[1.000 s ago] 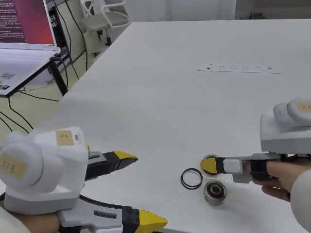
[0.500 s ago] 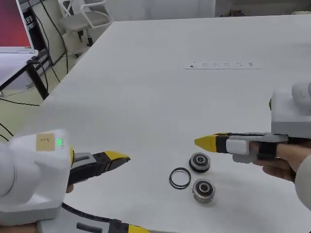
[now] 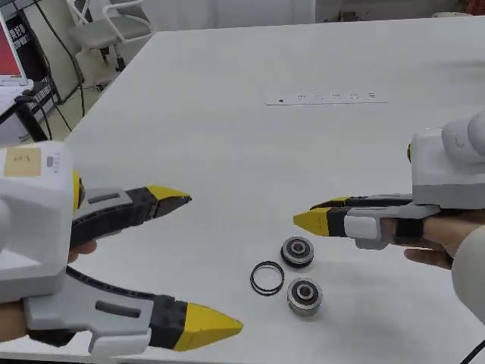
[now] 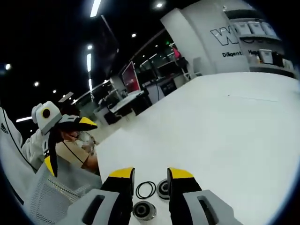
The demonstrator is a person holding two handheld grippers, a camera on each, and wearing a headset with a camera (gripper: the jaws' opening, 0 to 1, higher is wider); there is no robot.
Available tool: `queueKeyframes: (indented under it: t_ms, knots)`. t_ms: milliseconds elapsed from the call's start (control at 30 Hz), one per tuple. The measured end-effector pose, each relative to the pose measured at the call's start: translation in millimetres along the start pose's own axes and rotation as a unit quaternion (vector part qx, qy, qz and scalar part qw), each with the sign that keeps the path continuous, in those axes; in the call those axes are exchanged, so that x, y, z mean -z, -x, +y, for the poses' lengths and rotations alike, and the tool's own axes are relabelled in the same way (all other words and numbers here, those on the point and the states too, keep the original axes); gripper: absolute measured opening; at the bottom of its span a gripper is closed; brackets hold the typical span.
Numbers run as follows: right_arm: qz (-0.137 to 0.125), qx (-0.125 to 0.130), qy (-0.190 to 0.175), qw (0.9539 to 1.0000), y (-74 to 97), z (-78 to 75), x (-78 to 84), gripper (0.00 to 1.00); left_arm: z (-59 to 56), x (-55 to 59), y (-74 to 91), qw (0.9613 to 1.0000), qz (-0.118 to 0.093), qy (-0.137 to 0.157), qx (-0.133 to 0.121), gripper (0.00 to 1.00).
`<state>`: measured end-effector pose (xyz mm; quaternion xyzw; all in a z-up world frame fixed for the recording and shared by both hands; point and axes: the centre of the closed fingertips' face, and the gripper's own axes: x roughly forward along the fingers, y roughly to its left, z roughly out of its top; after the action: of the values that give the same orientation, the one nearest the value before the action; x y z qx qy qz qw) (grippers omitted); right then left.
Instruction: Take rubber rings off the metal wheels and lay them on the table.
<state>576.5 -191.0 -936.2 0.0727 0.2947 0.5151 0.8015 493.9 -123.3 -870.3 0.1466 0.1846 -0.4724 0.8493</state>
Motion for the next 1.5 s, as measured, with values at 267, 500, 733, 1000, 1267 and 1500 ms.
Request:
queueKeyframes:
  t_ms: [267,500,733,1000,1267,1500]
  knots:
    - [0.015,0.016,0.027,0.9994,3.5,-10.6,4.8,0.27,13.9,-25.6,-19.6,0.9993,-0.012,-0.031,0.016,0.89]
    - [0.036,0.027,0.054,0.9975,4.5,-24.0,13.3,0.29,25.6,-40.8,-44.4,0.997,-0.013,-0.068,0.035,0.85]
    - [0.069,0.028,0.082,0.9939,1.1,-31.8,29.5,0.28,43.8,-39.0,-74.4,0.9973,-0.008,-0.06,0.041,0.8]
    - [0.093,0.012,0.108,0.9896,-4.1,-33.9,46.4,0.3,48.5,-21.4,-103.3,0.9972,-0.006,-0.04,0.063,0.74]
    - [0.114,0.008,0.139,0.9836,-14.0,-35.6,64.2,0.36,40.2,7.8,-129.3,0.9972,0.003,-0.015,0.073,0.62]
    - [0.123,0.015,0.156,0.9798,-17.0,-38.8,68.5,0.33,43.4,28.4,-139.7,0.9986,0.005,0.007,0.052,0.46]
